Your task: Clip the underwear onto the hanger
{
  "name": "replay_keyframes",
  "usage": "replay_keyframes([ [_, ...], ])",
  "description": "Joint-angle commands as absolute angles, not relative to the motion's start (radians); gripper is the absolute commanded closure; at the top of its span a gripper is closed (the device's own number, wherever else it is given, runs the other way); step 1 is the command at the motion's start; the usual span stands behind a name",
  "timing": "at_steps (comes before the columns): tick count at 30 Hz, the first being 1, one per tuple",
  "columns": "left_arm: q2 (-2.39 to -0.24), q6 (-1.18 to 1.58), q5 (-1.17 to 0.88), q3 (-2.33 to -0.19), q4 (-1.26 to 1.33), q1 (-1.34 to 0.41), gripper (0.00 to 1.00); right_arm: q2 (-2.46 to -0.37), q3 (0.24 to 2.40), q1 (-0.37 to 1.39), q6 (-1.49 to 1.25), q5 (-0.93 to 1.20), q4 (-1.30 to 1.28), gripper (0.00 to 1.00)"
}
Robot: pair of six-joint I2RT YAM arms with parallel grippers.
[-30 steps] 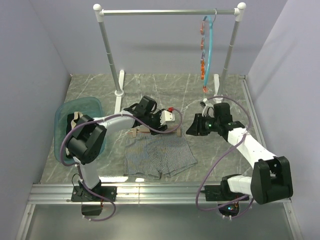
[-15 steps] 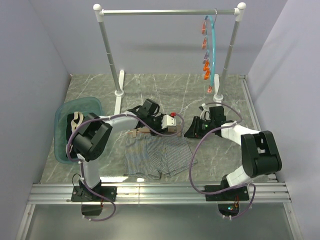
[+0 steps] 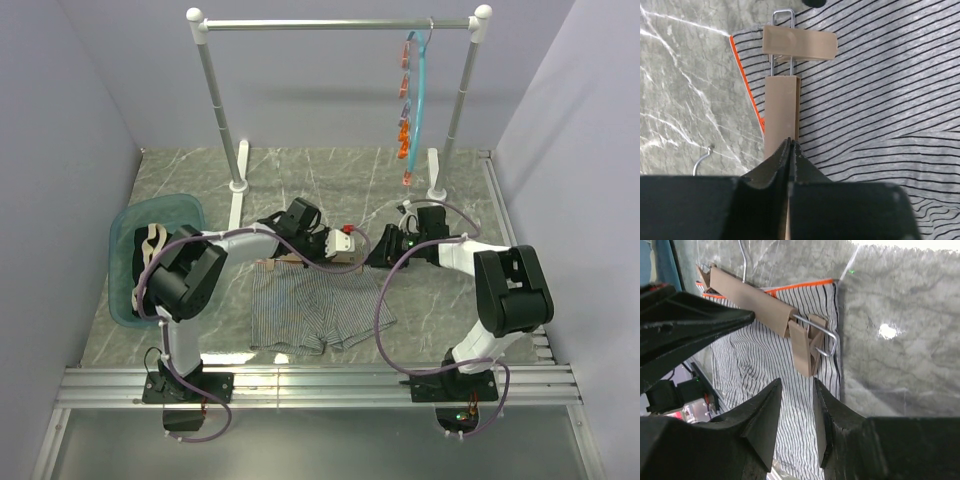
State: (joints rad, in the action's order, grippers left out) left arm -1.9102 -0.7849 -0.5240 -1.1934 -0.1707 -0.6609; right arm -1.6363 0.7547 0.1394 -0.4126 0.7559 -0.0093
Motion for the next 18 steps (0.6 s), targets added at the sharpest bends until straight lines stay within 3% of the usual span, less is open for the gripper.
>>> replay_keyframes([
  [1,-1.847,-0.743,-0.518,-1.161,-0.123,-0.661,0.95,-1.655,0.798,0.132,-0.429,0.795,0.047,0.60],
  [9,-1.772,-0.715,-0.548,-1.112,-0.127,-0.661,1.00,-1.615,0.787,0.120,-0.350,0.798,0.069,0.60],
  [10,-1.773,-0.712,-0.543,-1.114,-0.129,-0.660,0.97,-1.615,0.790,0.117,-0.333,0.795,0.063,0.60],
  [11,-1.773,-0.713,-0.542,-1.111,-0.124,-0.660,0.82,-1.617,0.793,0.109,-0.309,0.792,0.055,0.60],
  [14,-1.785,-0.722,-0.554,-1.132,-0.117,-0.660,0.64,-1.624,0.802,0.095,-0.287,0.808,0.028,0.60],
  [18,-1.851,-0.738,-0.569,-1.221,-0.172,-0.660,0.57,-1.620,0.799,0.089,-0.276,0.811,0.026,0.58],
])
